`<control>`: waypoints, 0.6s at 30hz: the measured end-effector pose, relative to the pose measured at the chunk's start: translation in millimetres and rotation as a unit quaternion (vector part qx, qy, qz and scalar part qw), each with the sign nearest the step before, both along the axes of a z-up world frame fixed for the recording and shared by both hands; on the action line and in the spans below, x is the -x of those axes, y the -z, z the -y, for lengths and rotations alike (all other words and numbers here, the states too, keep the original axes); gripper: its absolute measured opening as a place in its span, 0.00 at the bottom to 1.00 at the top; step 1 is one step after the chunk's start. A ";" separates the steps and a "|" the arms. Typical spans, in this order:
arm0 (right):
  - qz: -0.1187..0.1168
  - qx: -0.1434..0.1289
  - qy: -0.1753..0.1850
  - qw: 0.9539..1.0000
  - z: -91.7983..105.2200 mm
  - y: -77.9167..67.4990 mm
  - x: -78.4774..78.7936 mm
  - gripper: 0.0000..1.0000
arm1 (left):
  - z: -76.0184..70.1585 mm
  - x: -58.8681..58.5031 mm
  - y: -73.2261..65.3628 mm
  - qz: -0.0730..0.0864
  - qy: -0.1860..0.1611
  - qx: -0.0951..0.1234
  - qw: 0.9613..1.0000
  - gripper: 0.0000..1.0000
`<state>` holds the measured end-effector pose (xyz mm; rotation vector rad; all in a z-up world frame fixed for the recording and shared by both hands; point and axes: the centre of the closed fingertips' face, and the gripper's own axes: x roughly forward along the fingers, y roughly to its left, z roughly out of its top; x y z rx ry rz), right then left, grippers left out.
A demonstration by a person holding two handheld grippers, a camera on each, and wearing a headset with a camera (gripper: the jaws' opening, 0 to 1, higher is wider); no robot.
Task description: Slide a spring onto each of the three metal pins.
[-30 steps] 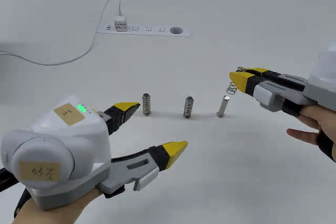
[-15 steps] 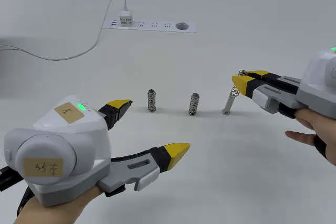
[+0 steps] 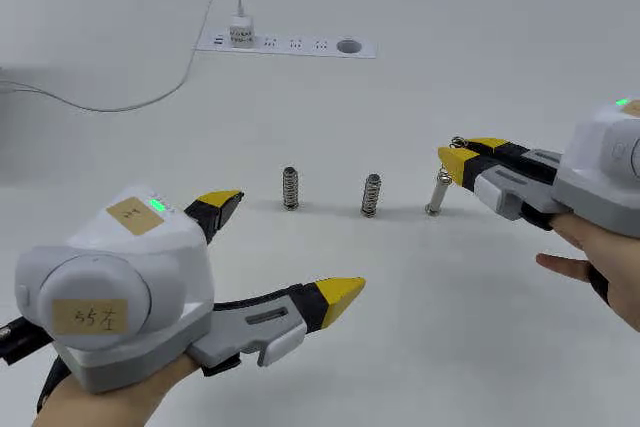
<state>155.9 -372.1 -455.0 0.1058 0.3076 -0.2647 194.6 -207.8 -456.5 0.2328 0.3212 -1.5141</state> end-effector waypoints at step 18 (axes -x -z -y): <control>-0.038 0.006 0.001 0.999 -4.9 29.6 0.1 0.12 | -1.1 -2.9 2.4 0.000 -0.006 -0.004 1.000 0.84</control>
